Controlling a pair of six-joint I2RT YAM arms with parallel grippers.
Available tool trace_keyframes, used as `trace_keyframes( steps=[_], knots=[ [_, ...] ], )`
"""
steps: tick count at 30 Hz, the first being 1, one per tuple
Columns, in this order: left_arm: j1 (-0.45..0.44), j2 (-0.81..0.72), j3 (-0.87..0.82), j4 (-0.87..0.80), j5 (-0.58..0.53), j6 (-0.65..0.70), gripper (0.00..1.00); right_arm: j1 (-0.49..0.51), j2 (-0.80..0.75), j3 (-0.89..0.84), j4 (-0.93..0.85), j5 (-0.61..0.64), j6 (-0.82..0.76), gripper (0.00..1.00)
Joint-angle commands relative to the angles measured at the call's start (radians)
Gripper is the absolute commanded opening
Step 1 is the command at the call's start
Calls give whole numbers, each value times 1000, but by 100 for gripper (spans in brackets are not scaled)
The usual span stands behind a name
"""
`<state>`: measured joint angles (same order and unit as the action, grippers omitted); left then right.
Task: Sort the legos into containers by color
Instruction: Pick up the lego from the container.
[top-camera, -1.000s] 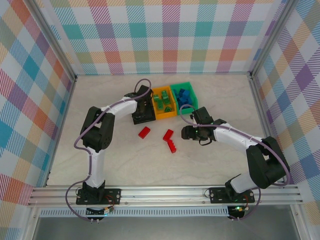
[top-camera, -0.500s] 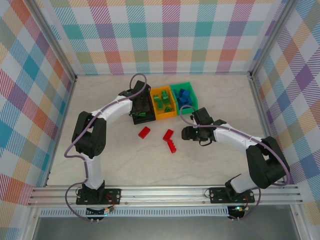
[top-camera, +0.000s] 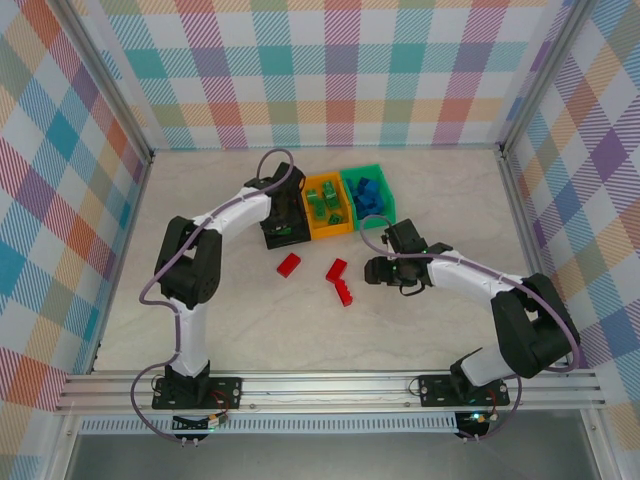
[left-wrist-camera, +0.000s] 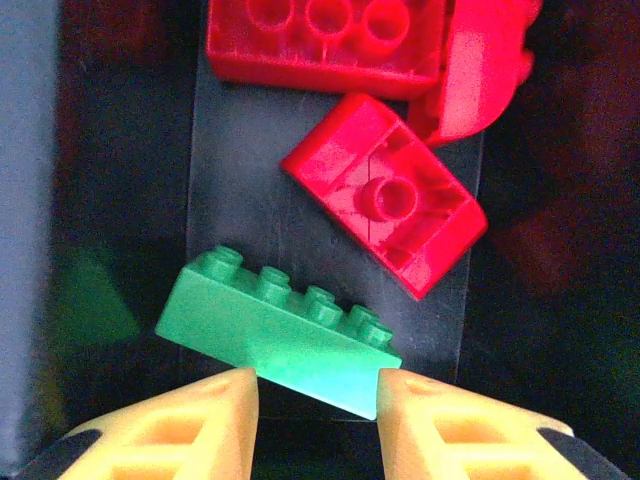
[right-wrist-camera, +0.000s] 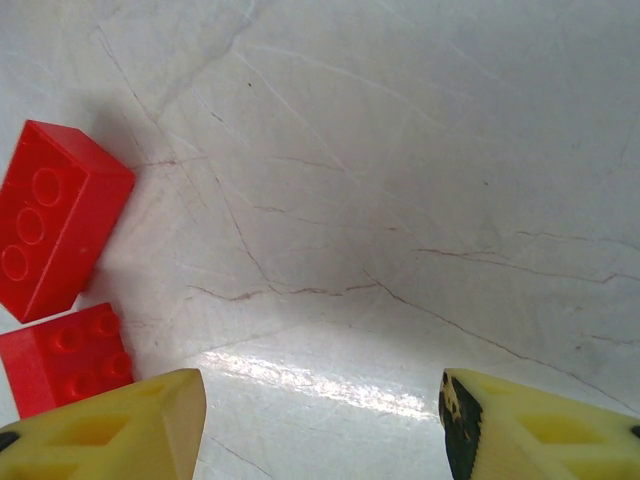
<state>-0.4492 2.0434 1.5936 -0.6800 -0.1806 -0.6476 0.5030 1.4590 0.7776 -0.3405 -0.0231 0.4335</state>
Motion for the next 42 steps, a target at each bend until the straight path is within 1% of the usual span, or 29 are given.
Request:
trace_keyframes(
  steps=[1, 3, 5, 11, 13, 17, 23, 33, 38, 42],
  knots=[
    [4, -11, -33, -20, 44, -149, 37, -4, -20, -15, 23, -10, 2, 64],
    [3, -35, -71, 36, 54, -222, 38, -4, -14, -15, 26, -15, 1, 64],
    [0, -51, -84, 58, 32, -280, 39, -4, -12, -12, 29, -18, -2, 64],
    [-2, -42, -47, 16, -59, -456, 40, -5, -9, -11, 29, -17, -14, 64],
    [-2, -16, -12, -33, -79, -511, 40, -5, -8, -13, 30, -15, -16, 64],
    [0, 44, 61, -94, -62, -549, 40, -4, -6, -18, 31, -8, -21, 64],
    [5, 91, 78, -108, -49, -581, 39, -5, -14, -17, 23, 10, -38, 64],
    [4, 77, 59, -119, -8, -615, 39, -6, -8, -16, 25, 17, -52, 64],
    [-6, 22, 48, -124, -64, -631, 40, -5, -8, -26, 33, 17, -47, 64],
    [-6, 16, 57, -152, -108, -655, 40, -6, -8, -31, 37, 15, -45, 64]
  ],
)
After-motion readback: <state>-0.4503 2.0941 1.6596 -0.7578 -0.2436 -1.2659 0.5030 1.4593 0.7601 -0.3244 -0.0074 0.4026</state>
